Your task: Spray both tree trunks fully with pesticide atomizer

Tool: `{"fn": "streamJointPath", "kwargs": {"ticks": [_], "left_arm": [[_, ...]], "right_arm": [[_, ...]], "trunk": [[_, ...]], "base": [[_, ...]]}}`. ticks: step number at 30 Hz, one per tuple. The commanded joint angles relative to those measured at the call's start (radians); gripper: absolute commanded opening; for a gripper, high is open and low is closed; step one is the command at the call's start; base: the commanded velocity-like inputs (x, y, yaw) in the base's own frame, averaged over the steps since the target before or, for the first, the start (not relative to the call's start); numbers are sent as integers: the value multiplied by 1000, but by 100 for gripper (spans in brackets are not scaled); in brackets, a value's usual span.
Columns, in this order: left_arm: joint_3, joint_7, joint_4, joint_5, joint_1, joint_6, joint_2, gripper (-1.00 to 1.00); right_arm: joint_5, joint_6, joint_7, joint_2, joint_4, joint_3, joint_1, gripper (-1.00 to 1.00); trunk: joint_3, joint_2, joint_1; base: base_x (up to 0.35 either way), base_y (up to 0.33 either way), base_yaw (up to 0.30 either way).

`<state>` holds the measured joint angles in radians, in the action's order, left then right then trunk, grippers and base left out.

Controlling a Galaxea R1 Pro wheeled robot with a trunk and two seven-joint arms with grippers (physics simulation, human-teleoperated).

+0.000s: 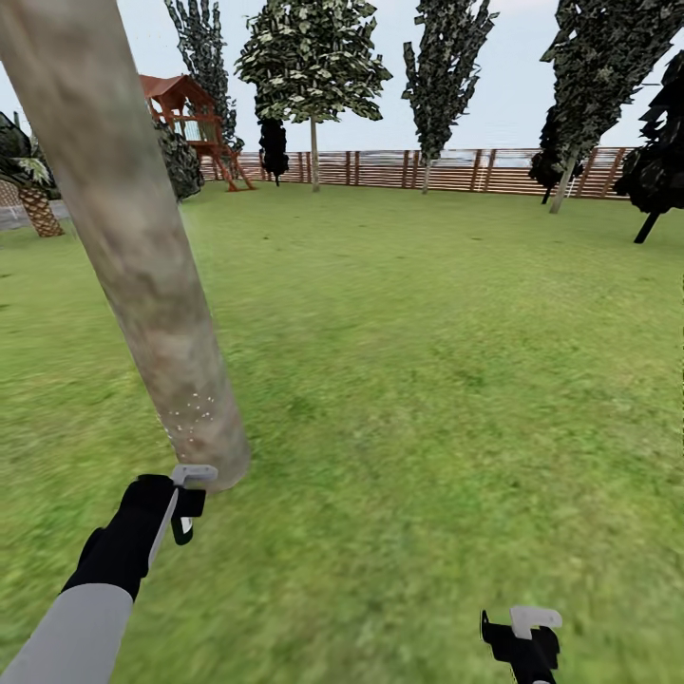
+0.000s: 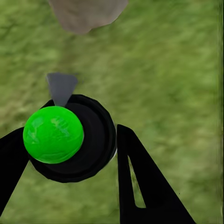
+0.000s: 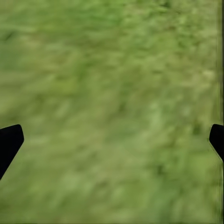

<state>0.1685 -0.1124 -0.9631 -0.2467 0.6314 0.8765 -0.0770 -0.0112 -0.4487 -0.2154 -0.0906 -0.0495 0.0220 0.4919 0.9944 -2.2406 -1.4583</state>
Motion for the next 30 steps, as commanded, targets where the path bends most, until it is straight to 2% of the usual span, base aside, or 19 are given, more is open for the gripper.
{"fn": "streamJointPath", "kwargs": {"ticks": [1, 10, 24, 30], "left_arm": [[2, -10, -2, -11, 1, 4, 0, -100], [6, -10, 1, -14, 1, 5, -4, -100], [1, -12, 3, -4, 1, 6, 0, -100], [1, -22, 3, -3, 1, 7, -1, -100]], "right_arm": [[-1, -2, -2, 0, 1, 3, 1, 100], [-1, -2, -3, 2, 2, 3, 1, 100], [-1, -2, -2, 2, 2, 3, 1, 100], [-1, -2, -1, 2, 2, 3, 1, 100]], "trunk": [[1, 0, 0], [1, 0, 0], [1, 0, 0], [1, 0, 0]], "base": [[2, -273, 0], [35, -274, 197], [170, -247, 276], [201, -228, 61]]}}
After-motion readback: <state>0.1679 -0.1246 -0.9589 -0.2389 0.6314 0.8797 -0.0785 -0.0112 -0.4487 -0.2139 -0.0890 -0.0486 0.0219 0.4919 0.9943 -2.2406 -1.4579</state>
